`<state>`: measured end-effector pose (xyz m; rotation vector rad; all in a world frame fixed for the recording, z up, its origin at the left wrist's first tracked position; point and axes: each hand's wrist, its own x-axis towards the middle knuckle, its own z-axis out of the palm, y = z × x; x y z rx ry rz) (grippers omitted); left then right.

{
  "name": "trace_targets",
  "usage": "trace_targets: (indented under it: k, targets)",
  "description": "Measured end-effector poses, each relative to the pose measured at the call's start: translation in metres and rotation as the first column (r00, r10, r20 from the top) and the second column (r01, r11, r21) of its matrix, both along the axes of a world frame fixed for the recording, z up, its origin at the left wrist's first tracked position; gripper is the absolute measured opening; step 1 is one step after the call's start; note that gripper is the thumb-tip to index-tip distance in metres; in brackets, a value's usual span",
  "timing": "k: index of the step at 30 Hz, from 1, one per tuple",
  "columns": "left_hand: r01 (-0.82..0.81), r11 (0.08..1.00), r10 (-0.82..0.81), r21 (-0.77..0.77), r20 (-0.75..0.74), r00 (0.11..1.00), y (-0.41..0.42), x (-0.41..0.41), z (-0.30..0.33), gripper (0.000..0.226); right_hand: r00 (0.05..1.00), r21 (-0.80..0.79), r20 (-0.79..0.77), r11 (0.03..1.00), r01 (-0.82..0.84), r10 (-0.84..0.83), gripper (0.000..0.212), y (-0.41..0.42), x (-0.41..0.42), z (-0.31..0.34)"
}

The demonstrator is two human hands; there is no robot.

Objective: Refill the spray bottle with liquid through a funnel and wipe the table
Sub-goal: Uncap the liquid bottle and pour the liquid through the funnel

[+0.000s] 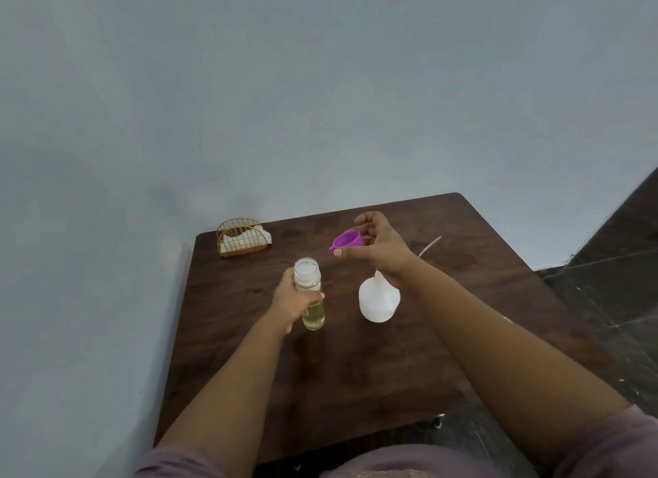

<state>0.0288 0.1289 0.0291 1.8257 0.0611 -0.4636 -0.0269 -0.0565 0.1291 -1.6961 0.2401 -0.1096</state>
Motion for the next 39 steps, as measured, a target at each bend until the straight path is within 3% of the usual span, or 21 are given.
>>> trace_targets:
  k: [3,6,10,15,21,24,32,33,35,37,39]
  targets:
    - [-0.081,0.996,0.079,0.042,0.049,0.996,-0.003,-0.005,-0.004,0.077,0.996,-0.099,0.054,0.992,0.082,-0.077,0.074,-0.026,-0.017,-0.001]
    - [-0.203,0.979,0.200,0.029,0.077,0.977,-0.008,-0.012,-0.011,0.086,0.973,-0.291,0.119,0.930,0.226,-0.199,0.063,-0.064,-0.040,-0.011]
    - [-0.312,0.945,0.300,0.098,0.123,0.946,-0.023,-0.030,-0.018,0.084,0.917,-0.319,0.051,0.864,0.390,-0.395,0.052,-0.109,-0.079,-0.037]
    - [-0.376,0.871,0.328,0.315,0.196,0.924,-0.031,-0.055,-0.025,0.075,0.933,-0.510,-0.108,0.825,0.244,-0.343,0.058,-0.136,-0.114,-0.097]
    - [-0.326,0.868,0.263,0.376,0.209,0.942,-0.032,-0.080,-0.035,0.072,0.913,-0.604,-0.301,0.796,0.042,-0.276,0.064,-0.139,-0.144,-0.163]
    - [-0.324,0.863,0.262,0.387,0.205,0.943,-0.032,-0.088,-0.037,0.075,0.896,-0.622,-0.329,0.783,0.030,-0.296,0.066,-0.139,-0.148,-0.179]
    - [-0.314,0.841,0.245,0.441,0.206,0.947,-0.024,-0.096,-0.037,0.080,0.906,-0.600,-0.244,0.788,0.138,-0.345,0.062,-0.133,-0.147,-0.188]
    - [-0.316,0.842,0.249,0.437,0.204,0.947,-0.024,-0.096,-0.035,0.080,0.901,-0.622,-0.217,0.764,0.169,-0.376,0.066,-0.130,-0.148,-0.187]
    - [-0.321,0.844,0.255,0.431,0.204,0.945,-0.025,-0.093,-0.031,0.080,0.885,-0.764,-0.124,0.613,0.204,-0.449,0.068,-0.120,-0.152,-0.186]
    - [-0.332,0.840,0.264,0.428,0.212,0.941,-0.024,-0.090,-0.025,0.079,0.893,-0.834,0.022,0.484,0.264,-0.450,0.058,-0.102,-0.153,-0.182]
    - [-0.352,0.843,0.285,0.407,0.217,0.934,-0.024,-0.086,-0.019,0.080,0.926,-0.827,0.156,0.467,0.313,-0.345,0.040,-0.079,-0.150,-0.176]
